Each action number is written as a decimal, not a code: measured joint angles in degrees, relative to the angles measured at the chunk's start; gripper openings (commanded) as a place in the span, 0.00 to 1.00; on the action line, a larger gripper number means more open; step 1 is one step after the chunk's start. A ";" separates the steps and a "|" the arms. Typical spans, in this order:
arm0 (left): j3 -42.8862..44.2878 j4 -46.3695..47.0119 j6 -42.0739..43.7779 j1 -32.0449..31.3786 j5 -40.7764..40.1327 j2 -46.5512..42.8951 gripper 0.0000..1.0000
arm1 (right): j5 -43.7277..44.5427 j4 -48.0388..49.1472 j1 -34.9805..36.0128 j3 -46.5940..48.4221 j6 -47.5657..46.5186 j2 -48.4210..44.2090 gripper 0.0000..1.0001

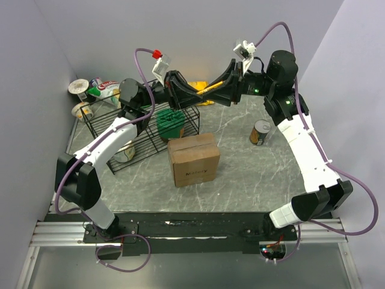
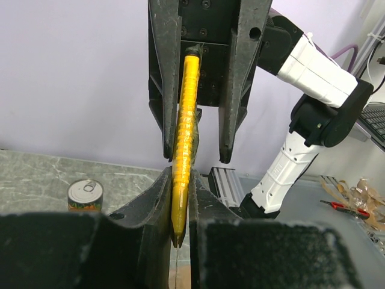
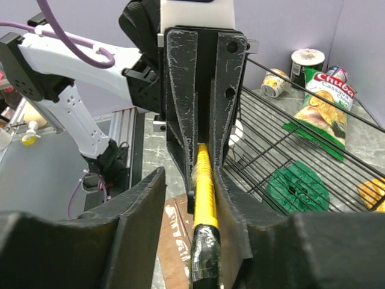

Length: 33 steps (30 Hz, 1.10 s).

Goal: Unpack the express box

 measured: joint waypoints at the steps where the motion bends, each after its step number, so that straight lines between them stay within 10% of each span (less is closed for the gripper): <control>1: 0.00 0.00 0.00 0.00 0.00 0.02 0.01 | 0.11 -0.02 0.00 0.02 -0.13 0.09 0.41; 9: 0.04 0.04 -0.11 0.00 0.09 0.13 0.01 | 0.55 -0.22 0.09 0.02 -1.33 0.24 0.30; 15: 0.55 1.03 -0.44 0.00 0.42 0.52 0.01 | 1.40 -1.14 0.24 1.01 -3.15 0.57 0.00; 20: 1.14 -2.93 3.76 0.24 0.22 0.63 0.69 | 4.07 -5.77 0.55 2.67 -6.16 0.72 0.00; 33: -4.74 -47.56 40.92 9.70 -6.56 -15.54 0.61 | 10.54 -34.32 -2.60 15.15 -31.67 2.58 0.00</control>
